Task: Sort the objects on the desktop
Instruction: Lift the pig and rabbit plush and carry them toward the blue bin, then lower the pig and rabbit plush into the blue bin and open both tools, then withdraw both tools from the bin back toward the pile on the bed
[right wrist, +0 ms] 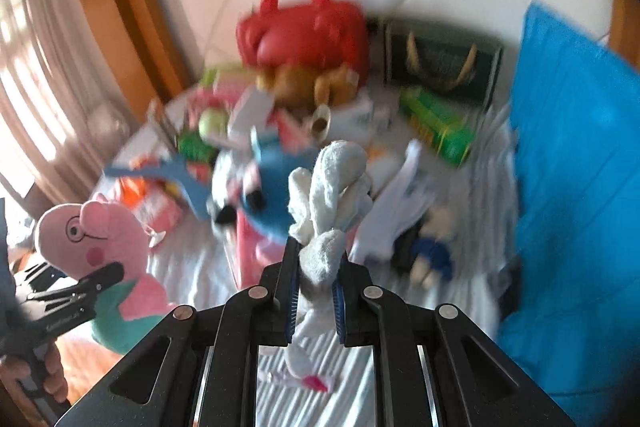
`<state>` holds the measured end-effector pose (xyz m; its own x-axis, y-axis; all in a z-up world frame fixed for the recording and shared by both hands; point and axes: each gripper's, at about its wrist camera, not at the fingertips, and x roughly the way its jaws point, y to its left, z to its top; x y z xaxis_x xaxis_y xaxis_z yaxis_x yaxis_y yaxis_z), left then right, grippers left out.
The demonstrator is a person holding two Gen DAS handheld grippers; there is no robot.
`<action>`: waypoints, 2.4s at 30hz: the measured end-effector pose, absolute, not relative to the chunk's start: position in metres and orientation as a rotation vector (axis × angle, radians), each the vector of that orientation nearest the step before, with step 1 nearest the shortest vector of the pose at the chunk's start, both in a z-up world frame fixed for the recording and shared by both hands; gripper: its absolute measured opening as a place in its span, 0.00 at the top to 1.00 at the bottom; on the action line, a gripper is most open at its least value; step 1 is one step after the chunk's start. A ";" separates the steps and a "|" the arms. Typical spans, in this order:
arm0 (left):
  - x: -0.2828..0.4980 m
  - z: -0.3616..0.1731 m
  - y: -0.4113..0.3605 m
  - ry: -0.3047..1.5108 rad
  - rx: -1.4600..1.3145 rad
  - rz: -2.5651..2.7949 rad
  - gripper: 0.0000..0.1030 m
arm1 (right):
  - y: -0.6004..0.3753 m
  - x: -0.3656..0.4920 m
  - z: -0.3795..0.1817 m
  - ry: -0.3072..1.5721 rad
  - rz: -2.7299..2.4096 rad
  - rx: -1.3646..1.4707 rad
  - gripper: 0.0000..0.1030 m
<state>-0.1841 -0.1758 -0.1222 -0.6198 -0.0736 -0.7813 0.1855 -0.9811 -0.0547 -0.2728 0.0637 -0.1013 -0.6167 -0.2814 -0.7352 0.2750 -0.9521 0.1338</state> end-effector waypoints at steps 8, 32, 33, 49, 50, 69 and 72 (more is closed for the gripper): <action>-0.209 -0.026 -0.110 0.110 1.047 -3.047 0.39 | 0.113 -0.248 0.014 -0.033 -2.820 0.909 0.86; -0.323 0.044 0.275 -0.341 1.315 -3.445 0.39 | 0.412 -0.295 0.036 0.067 -3.274 1.270 0.86; -0.328 0.033 0.286 -0.396 1.389 -3.407 0.39 | 0.423 -0.302 0.022 0.064 -3.243 1.344 0.86; -0.360 -0.056 0.353 -0.683 1.741 -3.078 0.27 | 0.466 -0.320 -0.073 0.107 -2.871 1.779 0.86; -0.359 -0.056 0.351 -0.681 1.745 -3.078 0.27 | 0.464 -0.321 -0.072 0.110 -2.864 1.784 0.84; -0.329 -0.032 0.331 -0.613 1.681 -3.170 0.27 | 0.470 -0.307 -0.045 0.177 -2.912 1.792 0.01; -0.316 -0.015 0.320 -0.589 1.602 -3.218 0.27 | 0.465 -0.297 -0.034 0.185 -2.932 1.762 0.01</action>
<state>-0.3159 0.3203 -0.0148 -0.5139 0.2909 -0.8070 -0.5578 -0.8280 0.0567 -0.2967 0.4653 -0.0341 -0.4416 0.2946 -0.8474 -0.1856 -0.9541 -0.2350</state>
